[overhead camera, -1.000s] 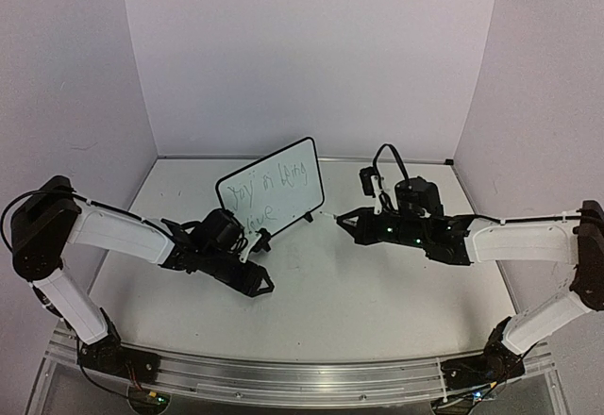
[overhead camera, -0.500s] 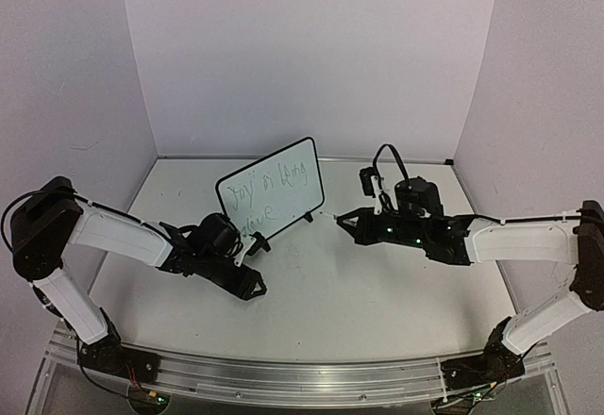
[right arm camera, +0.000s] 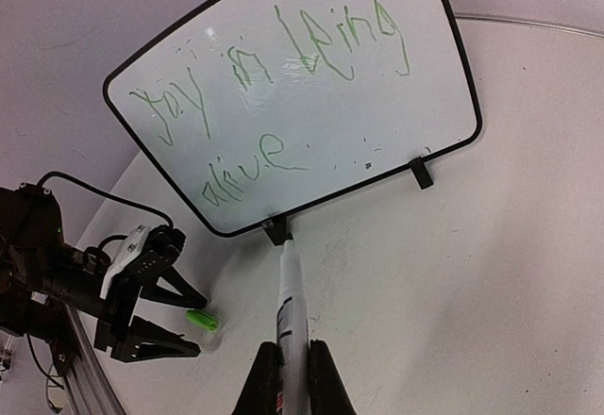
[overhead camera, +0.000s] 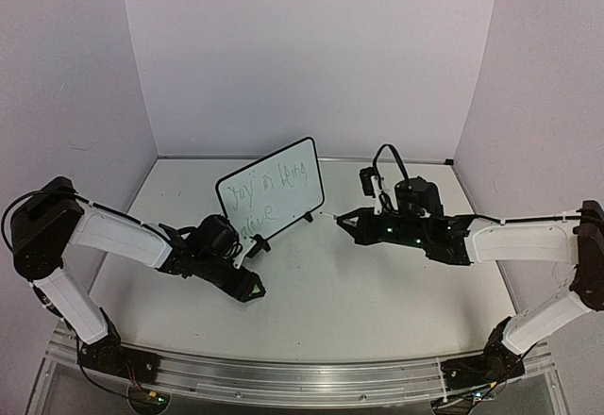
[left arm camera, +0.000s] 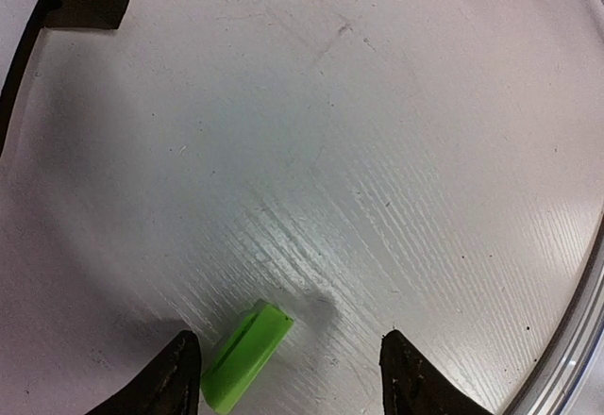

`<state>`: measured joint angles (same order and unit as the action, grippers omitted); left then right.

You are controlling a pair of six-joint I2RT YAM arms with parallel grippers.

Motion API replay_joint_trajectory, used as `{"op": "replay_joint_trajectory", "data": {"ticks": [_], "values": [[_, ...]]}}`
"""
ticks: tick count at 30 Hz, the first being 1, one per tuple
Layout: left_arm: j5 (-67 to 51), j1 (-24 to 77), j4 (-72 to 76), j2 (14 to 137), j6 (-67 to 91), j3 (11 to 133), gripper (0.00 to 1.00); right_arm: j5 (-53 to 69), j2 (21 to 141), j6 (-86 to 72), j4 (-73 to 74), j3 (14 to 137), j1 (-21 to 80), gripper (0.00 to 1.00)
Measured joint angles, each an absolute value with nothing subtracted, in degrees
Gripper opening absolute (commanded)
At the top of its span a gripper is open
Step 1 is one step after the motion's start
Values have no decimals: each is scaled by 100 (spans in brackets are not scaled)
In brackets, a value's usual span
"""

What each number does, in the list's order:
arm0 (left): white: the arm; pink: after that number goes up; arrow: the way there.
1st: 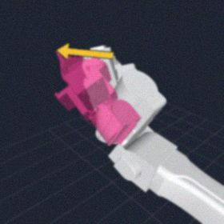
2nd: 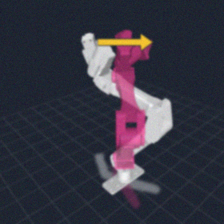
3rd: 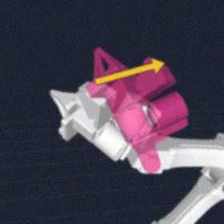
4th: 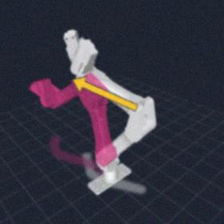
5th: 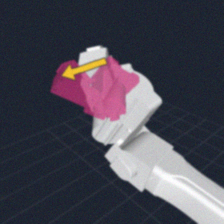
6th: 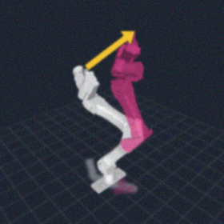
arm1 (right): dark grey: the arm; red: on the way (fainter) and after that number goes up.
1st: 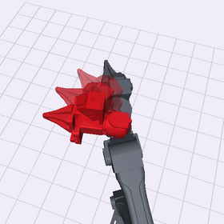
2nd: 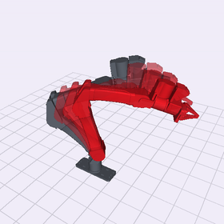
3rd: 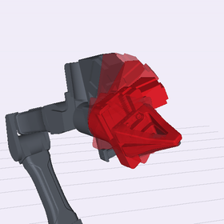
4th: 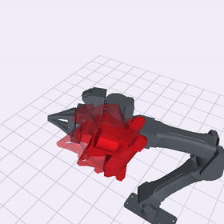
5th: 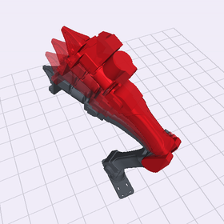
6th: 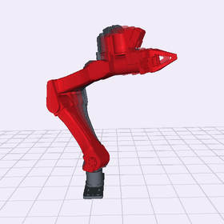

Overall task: Write a sentence on the whiteboard
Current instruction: Pick up the pen cap from the center of the board.

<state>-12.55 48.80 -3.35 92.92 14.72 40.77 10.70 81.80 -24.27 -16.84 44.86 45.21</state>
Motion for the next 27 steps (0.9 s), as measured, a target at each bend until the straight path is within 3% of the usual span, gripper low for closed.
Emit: {"op": "replay_joint_trajectory", "data": {"ticks": [11,27], "values": [[-1396,4893,-267,9253,1342,3970,50,1070,8180,-2429,-1682,4486,4521,0],[-724,5215,-670,9261,1330,4102,34,1059,8180,-2429,-1682,4486,4521,0]]}}
